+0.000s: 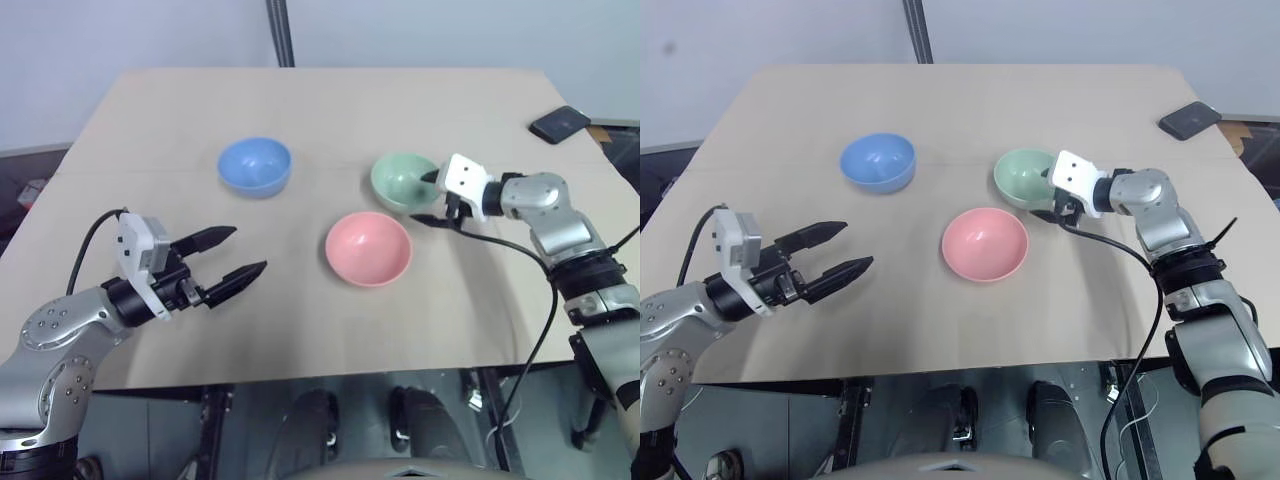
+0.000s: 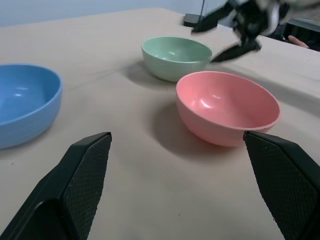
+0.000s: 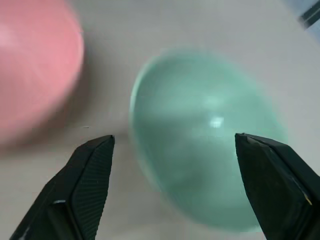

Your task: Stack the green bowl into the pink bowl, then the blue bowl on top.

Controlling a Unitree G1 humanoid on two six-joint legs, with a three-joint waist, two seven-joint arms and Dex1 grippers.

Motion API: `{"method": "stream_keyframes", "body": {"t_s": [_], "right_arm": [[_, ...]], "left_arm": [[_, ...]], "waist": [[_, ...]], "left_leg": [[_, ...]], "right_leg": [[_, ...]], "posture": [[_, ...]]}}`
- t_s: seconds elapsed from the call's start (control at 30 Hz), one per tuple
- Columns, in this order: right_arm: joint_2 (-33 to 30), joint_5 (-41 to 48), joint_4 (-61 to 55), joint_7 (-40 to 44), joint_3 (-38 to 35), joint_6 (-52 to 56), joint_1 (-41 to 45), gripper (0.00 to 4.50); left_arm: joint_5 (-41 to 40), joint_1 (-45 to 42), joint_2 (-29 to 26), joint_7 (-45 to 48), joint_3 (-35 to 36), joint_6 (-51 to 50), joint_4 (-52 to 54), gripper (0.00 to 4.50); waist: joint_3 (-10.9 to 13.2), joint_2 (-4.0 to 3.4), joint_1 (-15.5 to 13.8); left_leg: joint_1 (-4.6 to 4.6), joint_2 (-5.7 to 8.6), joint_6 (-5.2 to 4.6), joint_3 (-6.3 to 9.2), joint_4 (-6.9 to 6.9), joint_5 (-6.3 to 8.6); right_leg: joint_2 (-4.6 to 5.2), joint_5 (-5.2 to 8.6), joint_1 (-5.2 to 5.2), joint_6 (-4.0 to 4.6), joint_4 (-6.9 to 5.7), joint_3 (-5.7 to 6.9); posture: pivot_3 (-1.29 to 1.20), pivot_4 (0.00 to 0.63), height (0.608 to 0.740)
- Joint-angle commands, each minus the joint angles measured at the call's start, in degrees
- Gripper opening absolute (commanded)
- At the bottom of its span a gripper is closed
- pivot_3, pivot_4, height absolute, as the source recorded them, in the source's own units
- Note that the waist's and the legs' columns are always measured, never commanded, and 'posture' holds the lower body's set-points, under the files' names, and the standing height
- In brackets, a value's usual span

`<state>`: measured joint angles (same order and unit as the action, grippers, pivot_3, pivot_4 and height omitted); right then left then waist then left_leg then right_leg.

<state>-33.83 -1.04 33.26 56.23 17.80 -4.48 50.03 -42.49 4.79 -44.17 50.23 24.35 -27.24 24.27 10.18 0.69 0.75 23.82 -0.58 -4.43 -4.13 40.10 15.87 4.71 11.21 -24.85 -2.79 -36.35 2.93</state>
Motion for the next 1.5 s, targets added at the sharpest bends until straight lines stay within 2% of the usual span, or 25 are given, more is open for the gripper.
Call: {"method": "stream_keyframes", "body": {"t_s": [0.03,0.07,0.1,0.13,0.2,0.23,0.27,0.3,0.33,0.37,0.5,0.57,0.67,0.8,0.87,0.97,1.07,1.17,1.2,1.3,1.33,1.4,1.5], "right_arm": [[1.4,-1.9,5.7,2.1,0.1,-7.0,3.9,4.01],[2.1,-2.3,7.4,1.8,0.0,-8.1,4.8,3.48],[2.5,-2.8,8.8,1.8,-0.1,-9.1,5.4,3.19],[2.9,-3.1,10.0,1.8,-0.3,-10.2,6.1,2.66],[3.5,-3.5,12.2,1.9,-0.8,-11.7,7.1,1.91],[3.7,-3.7,13.0,2.1,-1.0,-12.2,7.5,1.78],[3.8,-3.8,13.6,2.5,-1.1,-12.8,7.7,1.16],[3.9,-3.9,14.2,2.7,-1.1,-13.4,8.0,0.82],[3.9,-3.9,14.3,2.9,-1.2,-13.8,8.0,0.26],[3.9,-3.9,14.4,3.1,-1.2,-14.1,8.1,0.07],[3.2,-2.8,11.3,4.4,-2.5,-14.8,7.9,0.07],[2.7,1.8,5.4,8.1,-4.8,-11.8,7.0,0.07],[0.6,12.3,-12.7,16.6,-6.7,0.0,2.5,0.07],[-2.6,22.8,-38.0,18.7,-5.8,19.5,-4.4,0.07],[-2.5,23.6,-45.0,16.9,-4.0,24.6,-6.7,0.07],[-1.7,20.2,-46.9,14.9,-0.7,26.9,-8.4,0.07],[-2.0,14.8,-43.5,13.1,2.0,24.8,-9.2,1.11],[-1.8,14.8,-43.2,12.1,0.8,25.8,-9.6,2.48],[-2.0,15.6,-44.1,11.8,-0.3,26.7,-9.7,3.04],[-0.3,19.9,-47.5,7.1,-6.9,28.9,-11.2,4.30],[0.2,21.2,-48.6,5.5,-8.8,29.7,-11.8,4.47],[0.3,24.1,-51.4,3.5,-12.5,31.8,-13.6,4.47],[1.0,27.8,-55.7,-1.9,-18.7,34.6,-17.3,4.47]], "left_arm": [[-1.4,2.0,0.3,-1.1,3.3,-0.1,4.0,4.50],[-1.6,2.6,0.4,-1.4,3.7,-0.1,4.5,4.50],[-1.8,3.0,0.5,-1.6,3.9,-0.1,4.9,4.50],[-1.9,3.3,0.6,-1.8,4.1,-0.1,5.3,4.50],[-2.0,3.7,0.8,-2.0,4.1,0.0,5.6,4.50],[-2.0,3.8,0.8,-2.1,4.1,0.1,5.7,4.50],[-2.0,3.8,0.9,-2.2,4.1,0.1,5.8,4.50],[-1.9,3.8,0.8,-2.2,4.1,0.1,5.7,4.50],[-1.9,3.7,0.9,-2.2,4.0,0.1,5.7,4.50],[-1.9,3.6,0.9,-2.3,4.0,0.1,5.7,4.50],[-1.8,3.3,1.1,-2.4,3.3,0.3,5.6,4.50],[-1.7,3.1,1.3,-2.6,3.0,0.3,5.6,4.50],[-2.5,2.1,1.4,-4.0,3.1,-0.9,5.1,4.50],[-2.1,-0.4,1.6,-6.8,3.1,-2.0,3.1,4.50],[-2.1,-1.8,1.3,-8.2,2.8,-3.6,2.0,4.50],[-1.3,-5.0,0.6,-13.0,2.0,-7.5,0.8,4.50],[-0.3,-8.3,0.1,-15.3,1.4,-9.2,0.0,4.50],[1.8,-10.2,-0.3,-17.3,0.2,-10.1,0.3,4.50],[2.8,-10.6,-0.3,-18.5,-0.3,-10.3,0.7,4.50],[5.9,-13.0,0.6,-24.1,-2.1,-11.7,2.5,4.50],[5.5,-14.5,0.9,-25.9,-2.4,-13.5,2.8,4.50],[5.9,-17.9,1.0,-29.4,-3.5,-16.8,2.9,4.50],[13.7,-26.4,-5.0,-29.8,-13.8,-21.3,-0.7,4.50]], "waist": [[0.0,-0.01,0.3],[0.0,-0.01,0.5],[0.0,-0.02,0.6],[0.0,-0.02,0.6],[0.0,-0.04,0.6],[0.0,-0.05,0.5],[0.0,-0.05,0.5],[0.0,-0.05,0.4],[0.0,-0.05,0.3],[0.0,-0.06,0.2],[0.1,-0.08,0.3],[0.1,-0.18,0.2],[0.1,-0.20,0.1],[0.1,-0.20,-0.1],[0.1,-0.18,-0.1],[0.1,-0.17,-0.1],[0.1,-0.16,-0.2],[0.1,-0.15,-0.3],[0.1,-0.15,-0.3],[0.1,-0.13,-0.4],[0.1,-0.12,-0.4],[0.1,-0.09,-0.8],[0.1,-0.03,-1.7]], "left_leg": [[-0.01,0.00,0.00,0.00,0.00,0.00],[-0.03,-0.03,0.01,-0.02,0.00,0.00],[-0.03,-0.03,0.01,-0.03,0.00,0.00],[-0.06,-0.04,0.02,-0.03,0.00,-0.01],[-0.07,-0.06,0.06,0.00,0.00,-0.03],[-0.09,-0.06,0.07,0.00,0.00,-0.03],[-0.09,-0.05,0.07,0.01,0.00,-0.04],[-0.09,-0.05,0.07,0.01,0.00,-0.04],[-0.09,-0.05,0.07,0.02,0.00,-0.03],[-0.09,-0.05,0.07,0.02,0.00,-0.03],[-0.07,-0.04,0.08,0.02,0.00,-0.03],[-0.06,-0.04,0.08,0.03,0.00,-0.03],[-0.05,-0.05,0.08,0.06,0.00,-0.03],[-0.02,-0.06,0.09,0.25,-0.02,-0.02],[-0.03,-0.04,0.09,0.28,-0.02,-0.02],[-0.08,-0.03,0.11,0.29,-0.01,-0.01],[-0.09,0.02,0.12,0.29,0.02,-0.03],[-0.04,0.08,0.11,0.29,0.02,-0.04],[-0.04,0.10,0.10,0.29,0.02,-0.04],[0.01,0.10,0.10,0.29,0.01,-0.04],[0.02,0.10,0.10,0.33,0.00,-0.04],[0.02,0.10,0.10,0.33,0.00,-0.04],[0.01,0.13,0.11,0.43,0.00,-0.04]], "right_leg": [[0.00,0.00,0.00,0.00,0.00,0.00],[-0.02,0.00,0.01,-0.01,0.02,-0.03],[-0.03,0.00,0.01,0.00,0.01,-0.04],[-0.02,0.00,0.02,0.01,-0.01,-0.04],[-0.04,0.02,0.02,0.03,-0.04,-0.03],[-0.03,0.02,0.02,0.05,-0.07,-0.04],[-0.02,0.07,0.03,0.13,-0.08,-0.02],[-0.01,0.10,0.03,0.19,-0.08,-0.02],[0.00,0.10,0.03,0.20,-0.08,-0.02],[0.00,0.11,0.03,0.20,-0.08,-0.02],[0.04,0.10,0.02,0.21,-0.08,0.00],[0.05,0.10,0.01,0.21,-0.08,0.01],[0.10,0.01,0.00,0.05,-0.10,0.04],[0.37,-0.01,0.06,0.03,-0.08,0.21],[0.42,-0.01,0.06,0.04,-0.10,0.25],[0.43,0.10,0.09,0.22,-0.13,0.25],[0.42,0.10,0.08,0.23,-0.19,0.23],[0.29,0.10,0.06,0.22,-0.19,0.26],[0.29,0.09,0.06,0.21,-0.19,0.26],[0.26,-0.01,0.05,0.03,-0.14,0.26],[0.27,-0.01,0.06,0.03,-0.13,0.29],[0.26,-0.02,0.06,0.02,-0.14,0.29],[0.23,-0.02,0.12,0.01,-0.16,0.38]], "posture": [[0.00,0.150,0.739],[0.00,0.150,0.739],[0.00,0.150,0.739],[0.00,0.150,0.739],[0.00,0.150,0.739],[0.00,0.150,0.739],[0.00,0.150,0.739],[0.00,0.150,0.739],[0.00,0.150,0.739],[0.00,0.150,0.739],[0.00,0.150,0.739],[0.00,0.150,0.739],[0.00,0.150,0.739],[0.00,0.150,0.739],[0.00,0.150,0.739],[0.00,0.150,0.739],[0.00,0.150,0.739],[0.00,0.150,0.739],[0.00,0.150,0.739],[0.00,0.150,0.739],[0.00,0.150,0.739],[0.00,0.150,0.739],[0.00,0.150,0.739]]}}
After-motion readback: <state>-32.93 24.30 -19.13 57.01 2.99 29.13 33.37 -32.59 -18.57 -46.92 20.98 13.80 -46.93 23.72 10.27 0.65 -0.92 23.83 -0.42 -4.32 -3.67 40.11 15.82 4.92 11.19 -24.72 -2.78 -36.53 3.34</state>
